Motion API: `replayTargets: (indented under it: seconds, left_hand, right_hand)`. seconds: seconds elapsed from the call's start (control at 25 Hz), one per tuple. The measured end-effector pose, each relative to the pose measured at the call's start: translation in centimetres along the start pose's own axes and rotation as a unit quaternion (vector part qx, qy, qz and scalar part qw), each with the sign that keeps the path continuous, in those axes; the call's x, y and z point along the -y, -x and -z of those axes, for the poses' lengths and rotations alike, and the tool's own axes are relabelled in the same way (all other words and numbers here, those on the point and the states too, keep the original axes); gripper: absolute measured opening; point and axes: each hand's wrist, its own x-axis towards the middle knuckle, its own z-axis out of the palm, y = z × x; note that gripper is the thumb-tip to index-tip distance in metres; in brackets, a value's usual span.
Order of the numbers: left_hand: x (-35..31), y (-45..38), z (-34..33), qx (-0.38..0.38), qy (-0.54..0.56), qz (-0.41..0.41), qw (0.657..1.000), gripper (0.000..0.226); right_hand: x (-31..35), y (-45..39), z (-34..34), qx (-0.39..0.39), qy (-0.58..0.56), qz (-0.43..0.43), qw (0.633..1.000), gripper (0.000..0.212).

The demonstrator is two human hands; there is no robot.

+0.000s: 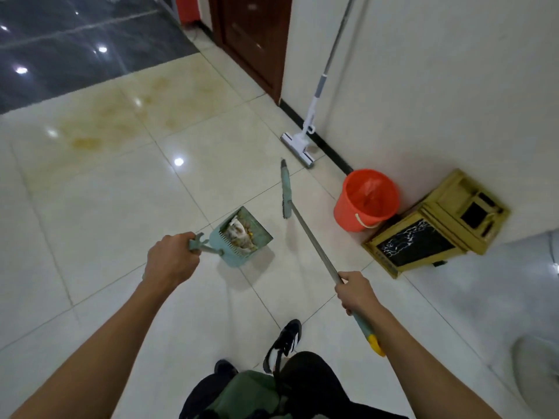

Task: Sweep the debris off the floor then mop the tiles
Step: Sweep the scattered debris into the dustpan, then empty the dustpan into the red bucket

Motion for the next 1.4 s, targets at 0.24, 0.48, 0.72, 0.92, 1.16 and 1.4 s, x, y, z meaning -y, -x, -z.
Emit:
replayTargets:
  seconds: [0.24, 0.48, 0.72, 0.92, 1.16, 1.4]
  left_hand:
    - [-8.1, -5.0, 1.5, -0.014, -0.005, -0.092, 0.996, 0.008]
    - [-12.7, -9.1, 4.2, -0.025, 0.014, -0.170, 0.985, 0.015]
    - [-14.5, -12.6, 7.7, -0.023, 0.042, -0.256, 0.966, 0.011]
    - [-16.9, -14.4, 9.1, -0.052, 0.014, -0.308, 0.950, 0.006]
    - [-22.4, -16.1, 10.0, -0.077, -0.014, -0.338, 0.938, 0.006]
    - [-29.1, -16.9, 10.2, -0.094, -0.025, -0.347, 0.933, 0.006]
  right_hand:
    - [-0.8, -1.1, 4.8, -0.051, -0.053, -0.001, 0.997, 0.039]
    - [-0.7, 0.8, 6.2, -0.111, -0.099, -0.026, 0.989, 0.043]
    - [1.0, 3.7, 5.6, -0.193, -0.118, -0.054, 0.973, 0.046]
    - [1.6, 4.1, 5.5, -0.245, -0.140, -0.076, 0.956, 0.040]
    - [0.2, 2.9, 7.4, -0.251, -0.152, -0.102, 0.951, 0.041]
    - [-1.5, 0.3, 10.2, -0.228, -0.169, -0.105, 0.953, 0.043]
